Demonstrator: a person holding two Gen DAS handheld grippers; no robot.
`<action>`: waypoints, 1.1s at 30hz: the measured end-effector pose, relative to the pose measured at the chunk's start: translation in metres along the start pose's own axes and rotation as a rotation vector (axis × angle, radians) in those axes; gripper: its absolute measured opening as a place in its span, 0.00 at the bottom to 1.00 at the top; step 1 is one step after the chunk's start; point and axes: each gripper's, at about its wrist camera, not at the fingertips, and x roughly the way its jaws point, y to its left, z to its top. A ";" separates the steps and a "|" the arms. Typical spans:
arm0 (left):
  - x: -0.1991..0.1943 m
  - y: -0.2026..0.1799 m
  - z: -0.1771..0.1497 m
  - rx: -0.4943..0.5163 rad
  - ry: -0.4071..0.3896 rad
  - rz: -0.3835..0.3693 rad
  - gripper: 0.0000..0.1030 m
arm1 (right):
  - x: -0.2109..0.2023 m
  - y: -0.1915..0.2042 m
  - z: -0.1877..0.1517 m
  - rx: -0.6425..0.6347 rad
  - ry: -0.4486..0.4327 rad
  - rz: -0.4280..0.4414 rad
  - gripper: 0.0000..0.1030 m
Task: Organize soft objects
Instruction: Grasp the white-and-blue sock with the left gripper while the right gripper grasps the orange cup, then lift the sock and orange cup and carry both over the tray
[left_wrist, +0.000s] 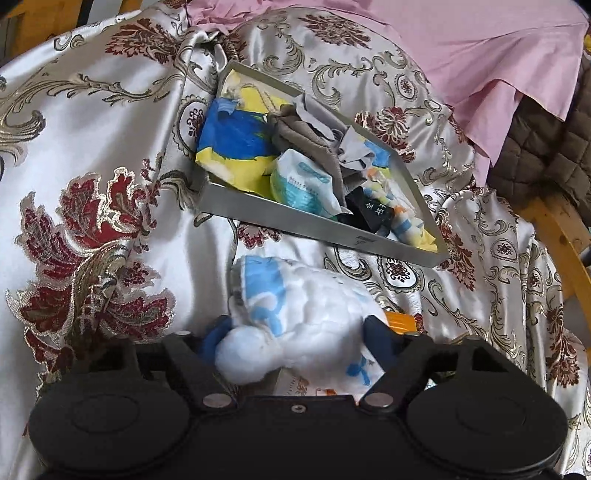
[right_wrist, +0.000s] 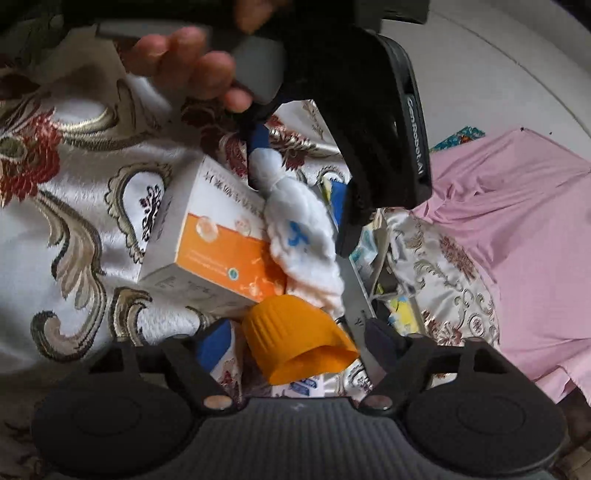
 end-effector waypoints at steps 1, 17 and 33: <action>0.000 -0.001 0.001 0.003 -0.002 0.001 0.70 | 0.003 0.001 -0.001 -0.003 0.015 -0.005 0.60; -0.027 -0.050 0.007 0.086 -0.076 0.048 0.31 | -0.005 -0.034 0.000 0.144 0.015 0.046 0.27; -0.097 -0.117 0.034 0.167 -0.262 0.008 0.30 | -0.080 -0.101 -0.002 0.331 -0.085 -0.131 0.23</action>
